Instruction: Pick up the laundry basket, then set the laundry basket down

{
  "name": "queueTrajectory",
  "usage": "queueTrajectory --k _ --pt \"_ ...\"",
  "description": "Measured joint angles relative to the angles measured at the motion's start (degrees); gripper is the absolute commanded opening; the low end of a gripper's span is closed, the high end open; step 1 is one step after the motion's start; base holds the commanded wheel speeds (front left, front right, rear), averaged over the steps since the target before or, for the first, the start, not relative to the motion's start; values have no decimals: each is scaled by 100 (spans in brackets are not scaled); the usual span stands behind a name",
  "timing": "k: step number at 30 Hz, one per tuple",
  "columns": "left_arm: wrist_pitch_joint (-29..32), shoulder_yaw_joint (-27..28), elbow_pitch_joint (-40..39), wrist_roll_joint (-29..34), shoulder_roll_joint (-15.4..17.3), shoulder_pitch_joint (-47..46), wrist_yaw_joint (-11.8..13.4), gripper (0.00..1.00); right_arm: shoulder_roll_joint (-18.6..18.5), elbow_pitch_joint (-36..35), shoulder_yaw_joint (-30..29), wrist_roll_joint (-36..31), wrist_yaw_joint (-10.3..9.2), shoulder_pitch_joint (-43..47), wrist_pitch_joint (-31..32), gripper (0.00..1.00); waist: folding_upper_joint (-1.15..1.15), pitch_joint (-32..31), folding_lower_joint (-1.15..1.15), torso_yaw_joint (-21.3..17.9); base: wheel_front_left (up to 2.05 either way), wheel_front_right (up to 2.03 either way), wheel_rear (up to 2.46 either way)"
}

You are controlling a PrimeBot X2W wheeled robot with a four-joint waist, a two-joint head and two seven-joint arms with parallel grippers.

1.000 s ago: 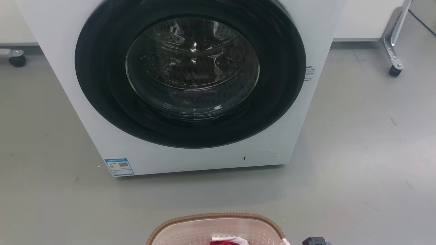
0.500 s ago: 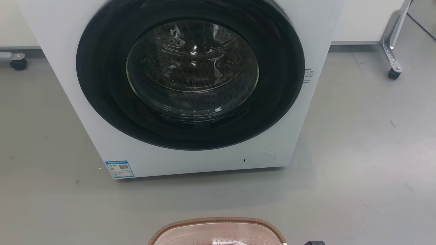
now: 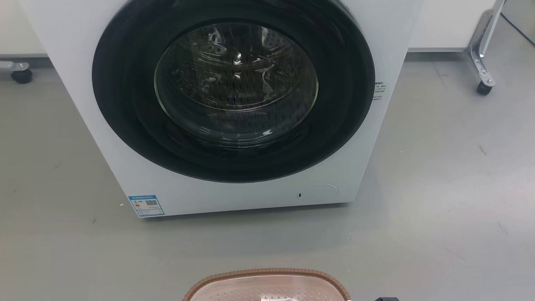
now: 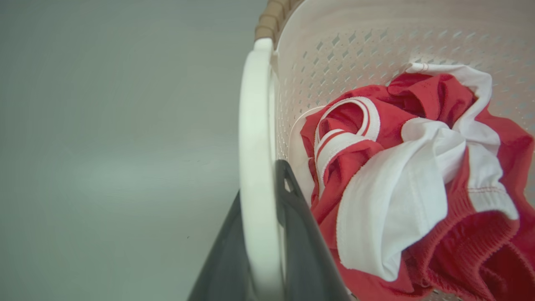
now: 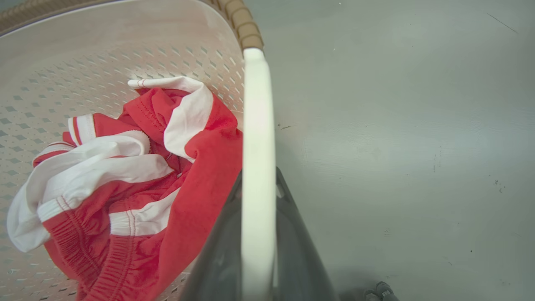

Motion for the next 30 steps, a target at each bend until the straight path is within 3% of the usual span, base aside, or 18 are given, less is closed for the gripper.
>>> queueTrajectory --k 11,30 --pt "-24 -24 -8 -11 -1 -85 20 0 0 23 23 47 0 -153 -52 0 0 260 0 -6 0 0 0" --pt "-188 288 -149 -56 53 -1599 93 0 1 237 -76 -69 1 -1893 -258 0 0 1563 1 8 0 0 0"
